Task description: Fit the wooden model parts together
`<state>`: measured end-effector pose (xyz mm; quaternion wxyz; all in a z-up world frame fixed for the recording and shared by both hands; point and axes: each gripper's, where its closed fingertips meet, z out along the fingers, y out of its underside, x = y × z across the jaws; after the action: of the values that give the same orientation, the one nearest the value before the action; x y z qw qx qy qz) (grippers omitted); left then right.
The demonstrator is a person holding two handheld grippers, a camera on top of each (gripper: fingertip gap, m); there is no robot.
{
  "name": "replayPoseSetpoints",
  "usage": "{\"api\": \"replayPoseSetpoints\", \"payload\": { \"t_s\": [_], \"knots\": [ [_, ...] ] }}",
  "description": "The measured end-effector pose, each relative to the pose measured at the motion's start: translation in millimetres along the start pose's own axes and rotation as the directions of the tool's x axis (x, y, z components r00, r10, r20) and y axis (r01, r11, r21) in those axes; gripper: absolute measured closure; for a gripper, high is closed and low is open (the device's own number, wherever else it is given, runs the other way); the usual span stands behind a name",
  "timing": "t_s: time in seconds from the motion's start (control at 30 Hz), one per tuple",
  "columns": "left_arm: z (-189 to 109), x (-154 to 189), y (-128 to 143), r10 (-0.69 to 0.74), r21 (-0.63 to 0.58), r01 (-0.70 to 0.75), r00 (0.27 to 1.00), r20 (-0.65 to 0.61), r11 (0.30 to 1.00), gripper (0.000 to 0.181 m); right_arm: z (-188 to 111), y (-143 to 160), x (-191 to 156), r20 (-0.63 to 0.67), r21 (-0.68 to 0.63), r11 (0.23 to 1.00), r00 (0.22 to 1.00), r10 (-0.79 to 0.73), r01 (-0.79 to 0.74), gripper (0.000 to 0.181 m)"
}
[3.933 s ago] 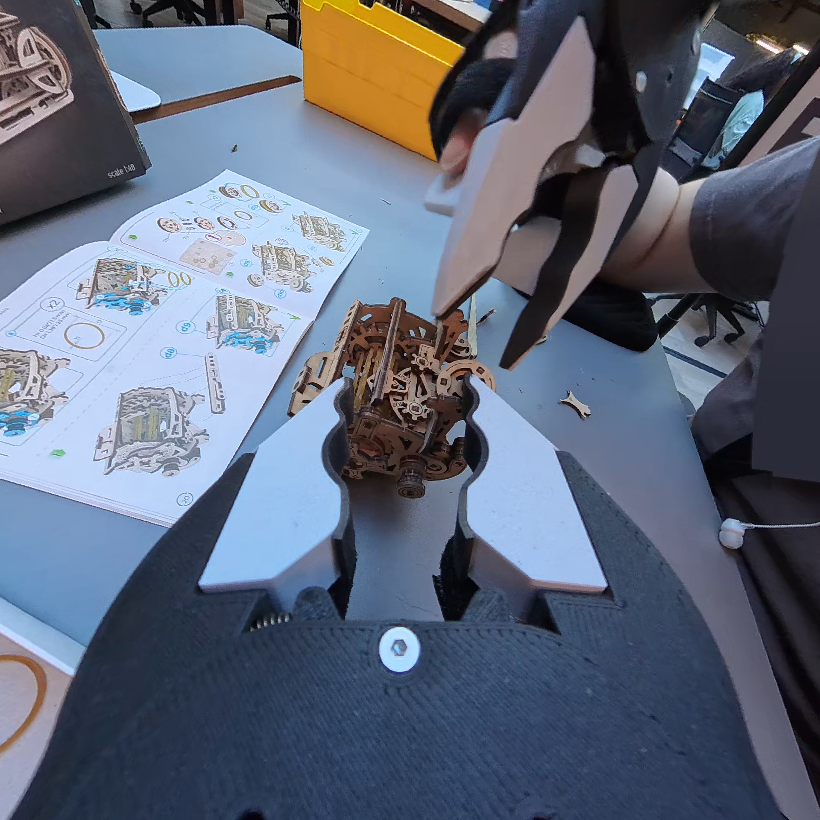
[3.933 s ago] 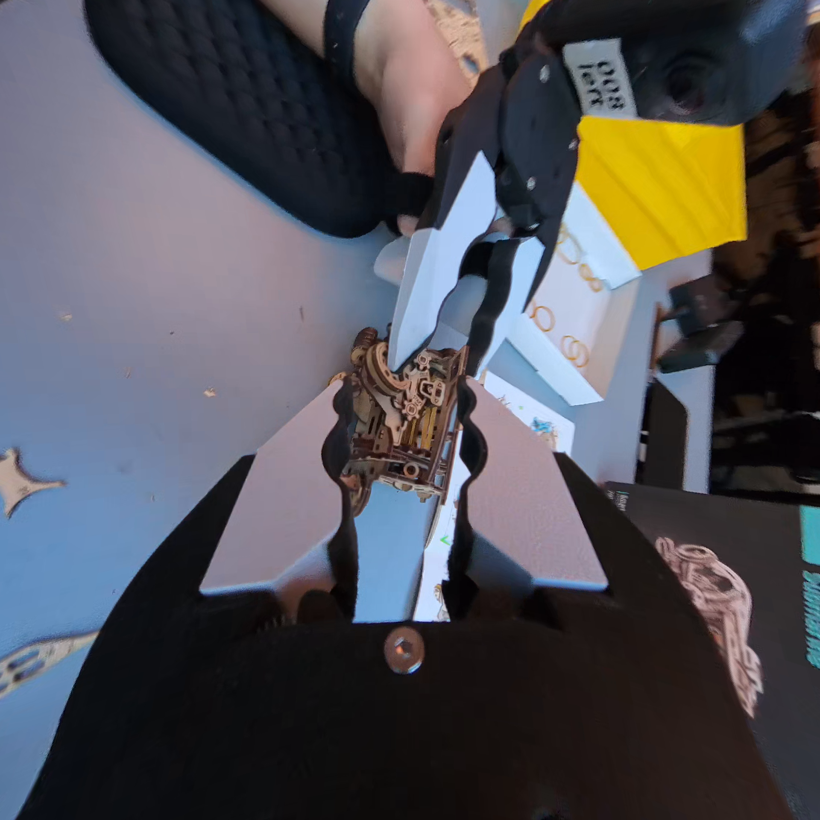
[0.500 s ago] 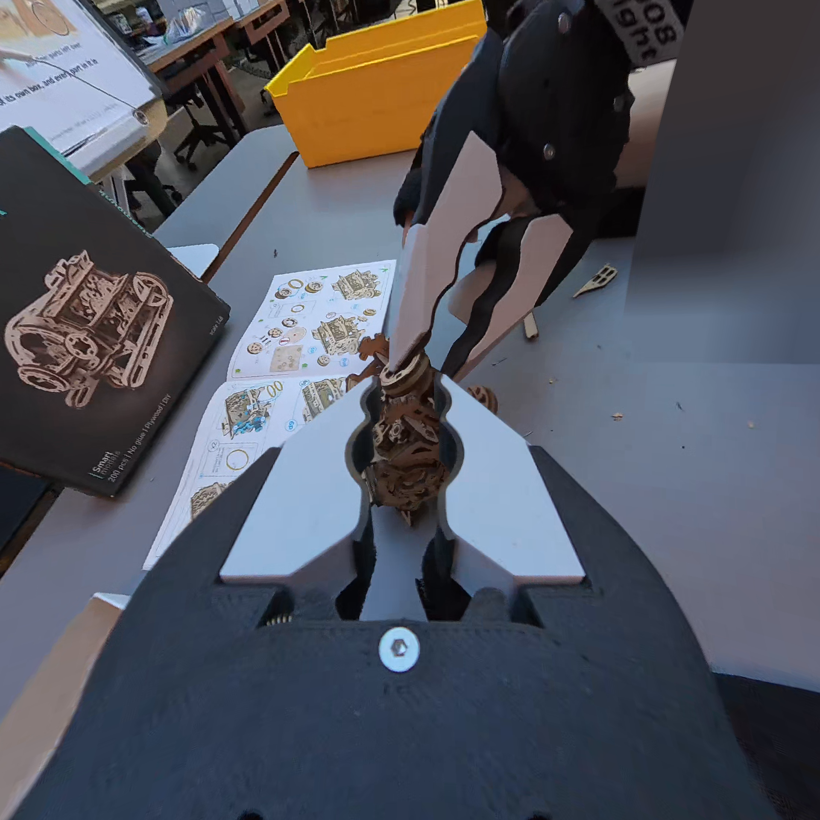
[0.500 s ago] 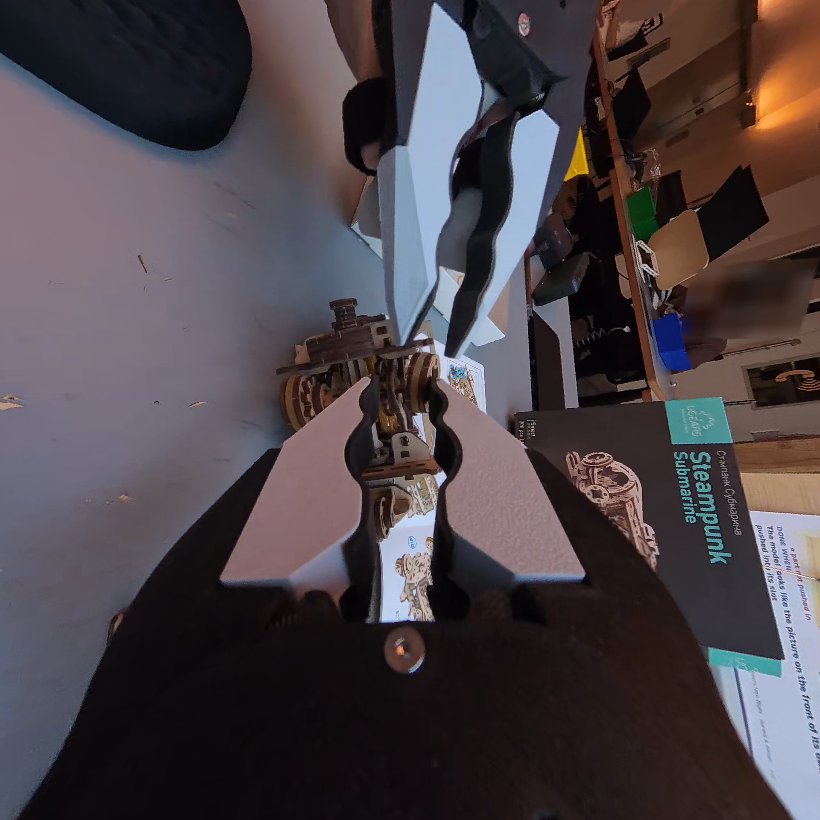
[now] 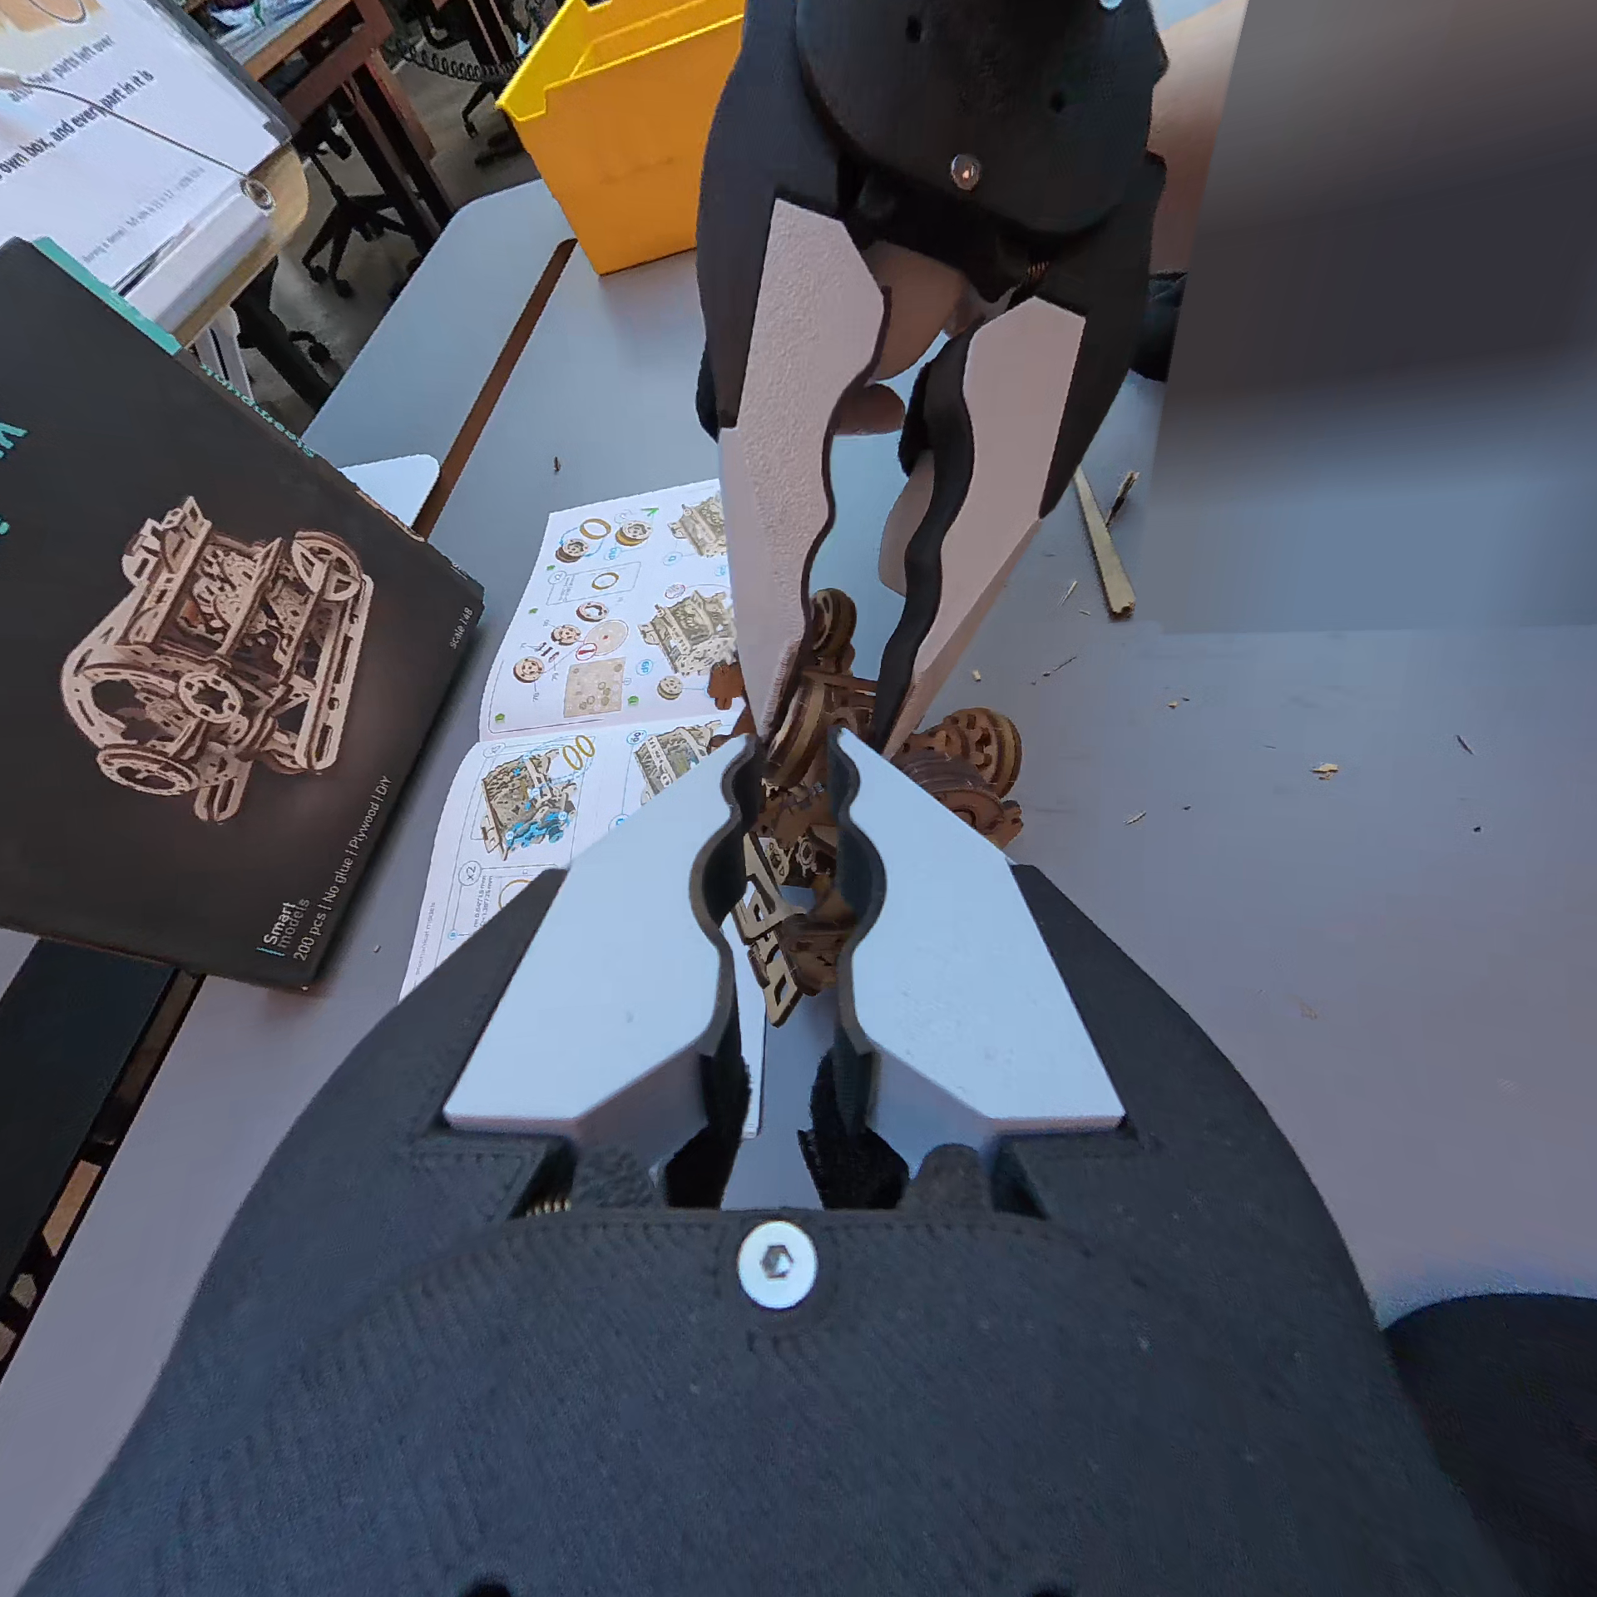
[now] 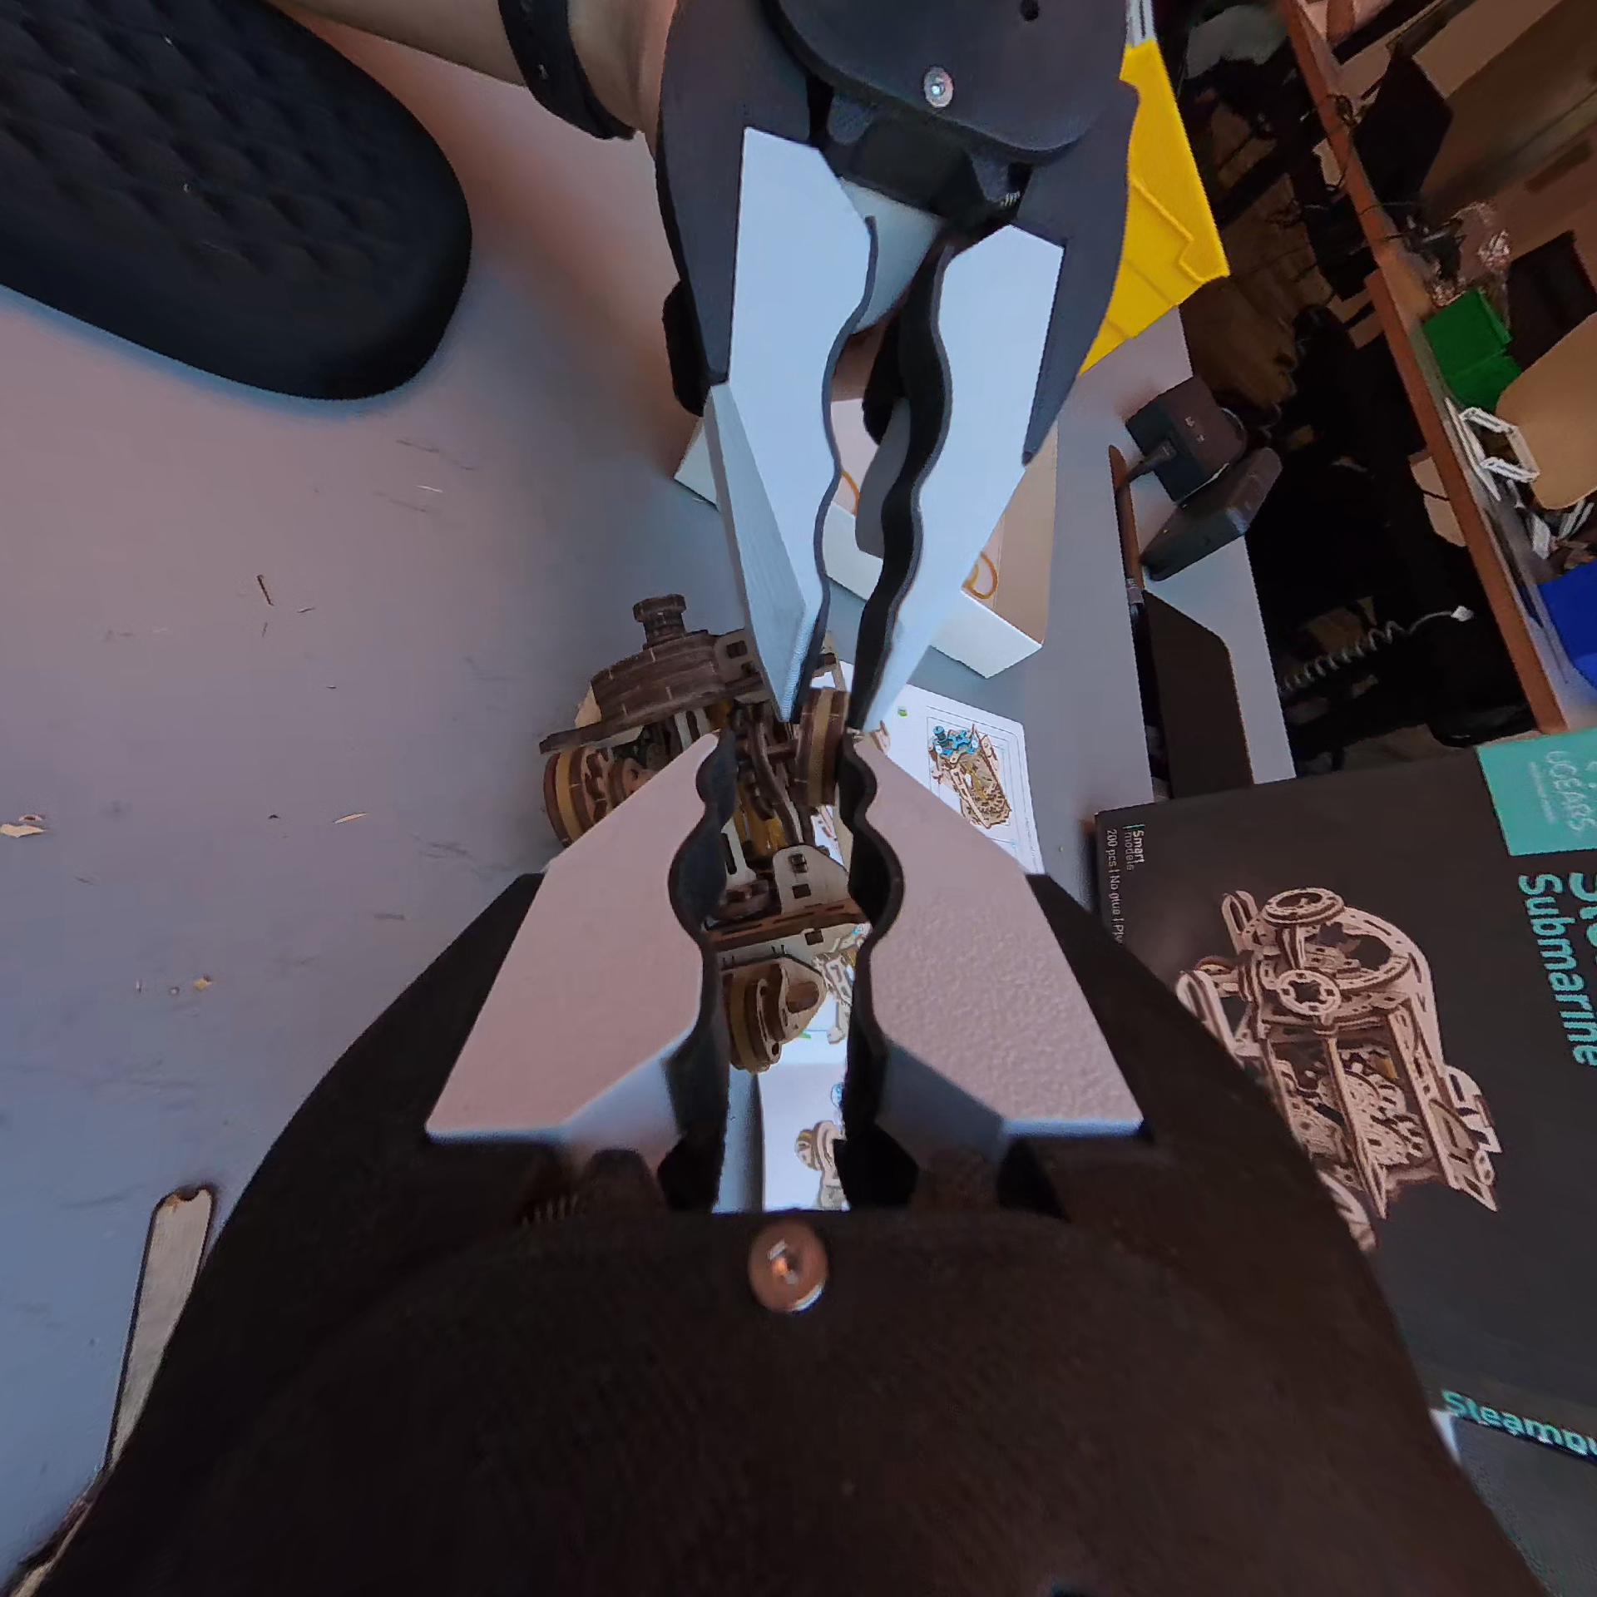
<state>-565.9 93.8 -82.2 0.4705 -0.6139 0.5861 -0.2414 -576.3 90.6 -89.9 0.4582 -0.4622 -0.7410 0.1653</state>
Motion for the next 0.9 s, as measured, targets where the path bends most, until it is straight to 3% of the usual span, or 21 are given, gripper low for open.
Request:
{"api": "replayPoseSetpoints", "payload": {
  "t_s": [0.3, 0.9],
  "knots": [
    [0, -9, 5, -0.141, 0.052, 0.143, 0.989, -0.034, 0.988, 0.173, 3, 1, 10, 0.058, 0.092, 0.995, 0.997, 0.043, -0.049, 0.155],
    [-3, -14, 6, -0.116, 0.041, 0.117, 0.993, -0.037, 0.992, 0.174, 8, 2, 14, 0.187, 0.115, 0.988, 0.979, 0.076, -0.099, 0.157]
  ]
}}
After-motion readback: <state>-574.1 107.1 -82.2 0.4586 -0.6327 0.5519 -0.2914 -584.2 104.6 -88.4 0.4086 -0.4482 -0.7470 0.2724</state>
